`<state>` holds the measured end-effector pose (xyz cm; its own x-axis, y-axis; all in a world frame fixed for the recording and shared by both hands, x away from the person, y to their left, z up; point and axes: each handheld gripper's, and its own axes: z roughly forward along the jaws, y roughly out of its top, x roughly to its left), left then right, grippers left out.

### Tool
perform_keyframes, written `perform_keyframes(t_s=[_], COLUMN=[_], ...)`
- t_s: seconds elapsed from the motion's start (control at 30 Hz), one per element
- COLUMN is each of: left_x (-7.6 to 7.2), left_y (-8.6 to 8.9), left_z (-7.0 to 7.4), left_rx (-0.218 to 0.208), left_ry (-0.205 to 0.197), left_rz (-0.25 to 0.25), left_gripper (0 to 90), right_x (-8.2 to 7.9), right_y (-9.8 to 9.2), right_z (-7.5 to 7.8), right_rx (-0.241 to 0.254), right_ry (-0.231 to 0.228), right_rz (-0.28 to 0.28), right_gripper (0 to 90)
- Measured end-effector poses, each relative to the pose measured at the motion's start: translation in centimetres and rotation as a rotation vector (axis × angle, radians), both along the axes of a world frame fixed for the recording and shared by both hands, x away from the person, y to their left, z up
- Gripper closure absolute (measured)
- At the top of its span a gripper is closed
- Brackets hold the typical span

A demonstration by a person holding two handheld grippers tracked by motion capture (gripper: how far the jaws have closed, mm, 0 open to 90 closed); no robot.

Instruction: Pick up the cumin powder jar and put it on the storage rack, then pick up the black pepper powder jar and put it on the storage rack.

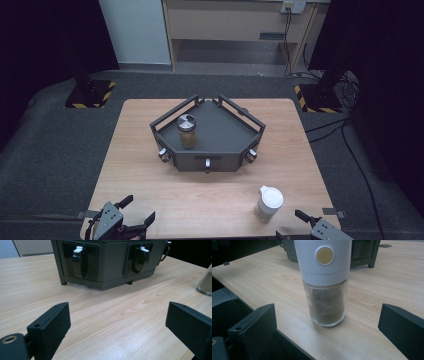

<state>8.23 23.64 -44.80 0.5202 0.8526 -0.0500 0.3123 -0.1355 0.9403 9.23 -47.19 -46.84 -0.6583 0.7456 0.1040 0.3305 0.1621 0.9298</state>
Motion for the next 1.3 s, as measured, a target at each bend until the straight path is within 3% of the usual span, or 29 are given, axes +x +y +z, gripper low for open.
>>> perform_keyframes(t_s=[1.3], left_x=[0.12], left_y=[0.17], left_z=[-0.03], left_rx=[0.012], left_ry=[0.006], left_rz=[-0.008], left_gripper=[4.3], right_x=[-0.11], right_y=[0.18], right_z=[-0.06], right_rx=[0.006], right_ry=[-0.004], right_rz=[-0.016], right_gripper=[1.7])
